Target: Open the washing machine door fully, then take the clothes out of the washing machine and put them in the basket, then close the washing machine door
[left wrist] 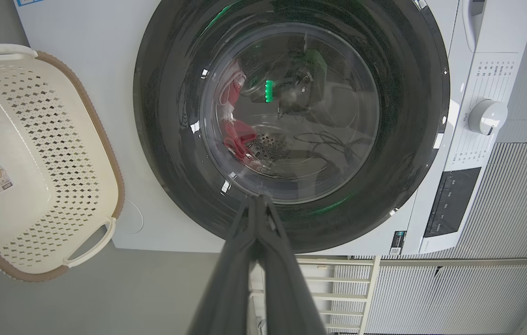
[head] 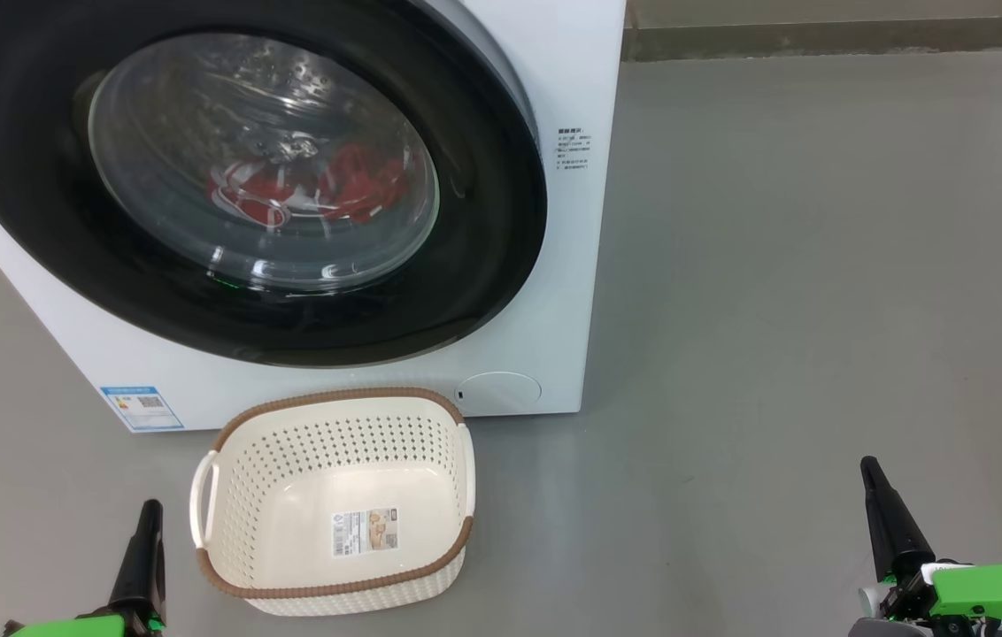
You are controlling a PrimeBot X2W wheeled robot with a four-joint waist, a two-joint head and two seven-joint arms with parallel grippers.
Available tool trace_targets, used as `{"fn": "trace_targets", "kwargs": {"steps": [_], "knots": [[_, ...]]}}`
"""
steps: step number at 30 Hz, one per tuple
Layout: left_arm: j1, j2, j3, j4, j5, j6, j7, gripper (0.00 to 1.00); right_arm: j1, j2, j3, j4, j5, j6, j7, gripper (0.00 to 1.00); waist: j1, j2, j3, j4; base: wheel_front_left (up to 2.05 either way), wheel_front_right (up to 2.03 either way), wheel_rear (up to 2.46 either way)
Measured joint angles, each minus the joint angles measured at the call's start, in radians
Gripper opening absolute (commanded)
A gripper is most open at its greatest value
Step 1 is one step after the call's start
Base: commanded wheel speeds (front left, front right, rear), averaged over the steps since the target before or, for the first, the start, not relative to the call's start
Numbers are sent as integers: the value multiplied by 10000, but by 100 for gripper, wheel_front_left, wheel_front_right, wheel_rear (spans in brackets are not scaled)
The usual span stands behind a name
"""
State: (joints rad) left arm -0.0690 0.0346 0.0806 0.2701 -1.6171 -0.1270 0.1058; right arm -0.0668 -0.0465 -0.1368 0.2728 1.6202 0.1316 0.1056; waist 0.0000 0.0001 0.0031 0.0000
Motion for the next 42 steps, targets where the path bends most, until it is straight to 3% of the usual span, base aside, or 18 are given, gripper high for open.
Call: {"fn": "trace_targets", "kwargs": {"steps": [10,11,16,25,42], "knots": [[0,0,2,0,0,0,0,0,0,0,0,0,0,0,0,0,0,0,0,0,0,0,0],[26,-23,-10,75,-6,0,-4,100,25,10,2,81,6,0,-13,100,0,0,0,0,0,0,0],[485,-268,-92,552,-6,0,-17,100,424,150,12,617,6,0,-17,100,0,0,7,0,0,0,0],[534,-276,-190,412,286,0,-244,100,466,104,205,539,-215,0,-257,100,3,0,14,25,0,0,0],[587,-184,-443,63,2592,2,-719,100,445,-290,750,418,-2123,0,-698,100,2,0,97,74,0,0,0]]}}
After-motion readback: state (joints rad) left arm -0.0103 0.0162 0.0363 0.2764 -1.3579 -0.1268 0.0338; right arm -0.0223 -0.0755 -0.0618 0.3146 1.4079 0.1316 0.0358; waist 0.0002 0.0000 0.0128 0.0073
